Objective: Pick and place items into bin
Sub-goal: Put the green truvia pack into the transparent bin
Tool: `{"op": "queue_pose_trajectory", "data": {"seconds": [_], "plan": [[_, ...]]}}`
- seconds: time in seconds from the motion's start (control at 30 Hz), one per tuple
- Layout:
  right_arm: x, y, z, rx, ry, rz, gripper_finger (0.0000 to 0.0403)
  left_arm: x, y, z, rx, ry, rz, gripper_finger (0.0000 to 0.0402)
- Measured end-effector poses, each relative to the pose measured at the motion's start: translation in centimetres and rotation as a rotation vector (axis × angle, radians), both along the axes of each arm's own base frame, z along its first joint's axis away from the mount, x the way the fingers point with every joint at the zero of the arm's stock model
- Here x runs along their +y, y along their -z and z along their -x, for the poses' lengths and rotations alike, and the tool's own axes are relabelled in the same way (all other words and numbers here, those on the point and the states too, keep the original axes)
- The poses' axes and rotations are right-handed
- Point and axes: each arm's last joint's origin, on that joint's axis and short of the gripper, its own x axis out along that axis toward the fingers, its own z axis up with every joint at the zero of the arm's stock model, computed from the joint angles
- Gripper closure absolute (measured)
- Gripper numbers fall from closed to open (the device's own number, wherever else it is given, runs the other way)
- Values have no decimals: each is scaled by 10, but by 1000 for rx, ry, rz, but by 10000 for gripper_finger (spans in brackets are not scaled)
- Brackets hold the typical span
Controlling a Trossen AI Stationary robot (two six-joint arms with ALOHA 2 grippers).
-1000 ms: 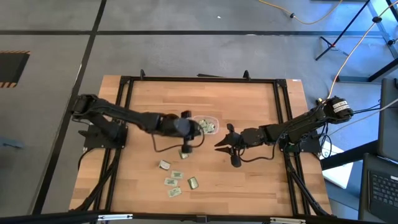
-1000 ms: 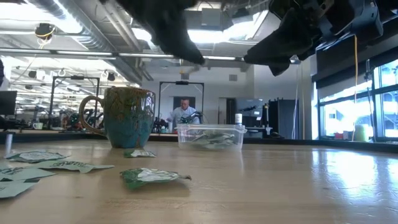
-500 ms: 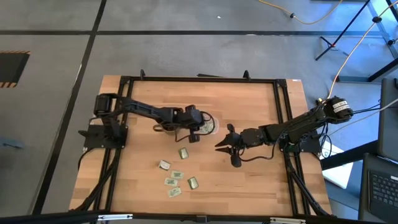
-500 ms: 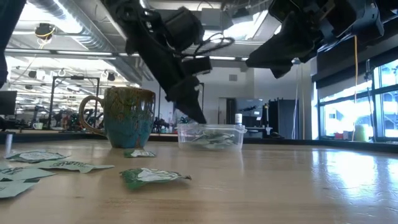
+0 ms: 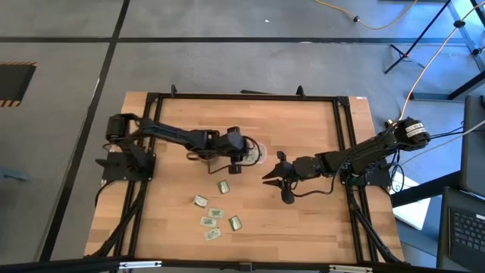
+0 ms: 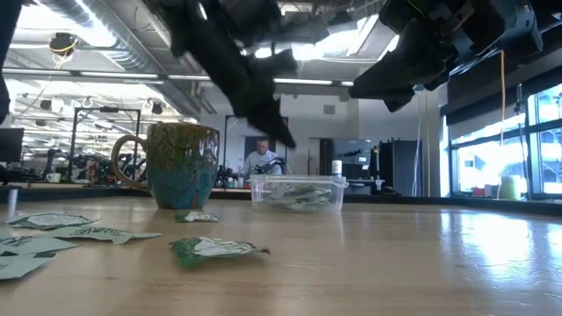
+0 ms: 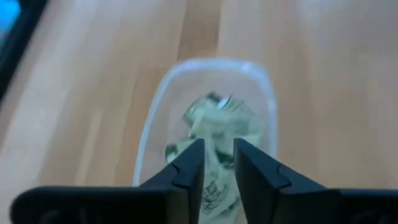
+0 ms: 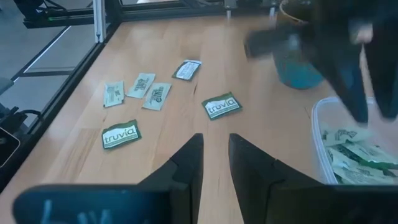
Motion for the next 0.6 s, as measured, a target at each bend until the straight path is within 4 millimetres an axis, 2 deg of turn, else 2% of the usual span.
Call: {"op": "queue_pose_trajectory", "data": {"seconds": [0.17,0.27,0.43,0.6], "plan": [[0,1,0,6,0,1,322,-25,-38,19,-38,161,36,312],[0,1,0,11,0,2,322,-44,-48,36,29,238,71,315],[0,2,1,26,1,5,322,-79,-41,60,201,306,122,327],[0,2,1,28,1,3,322,-110,-25,78,381,239,194,331]]}}
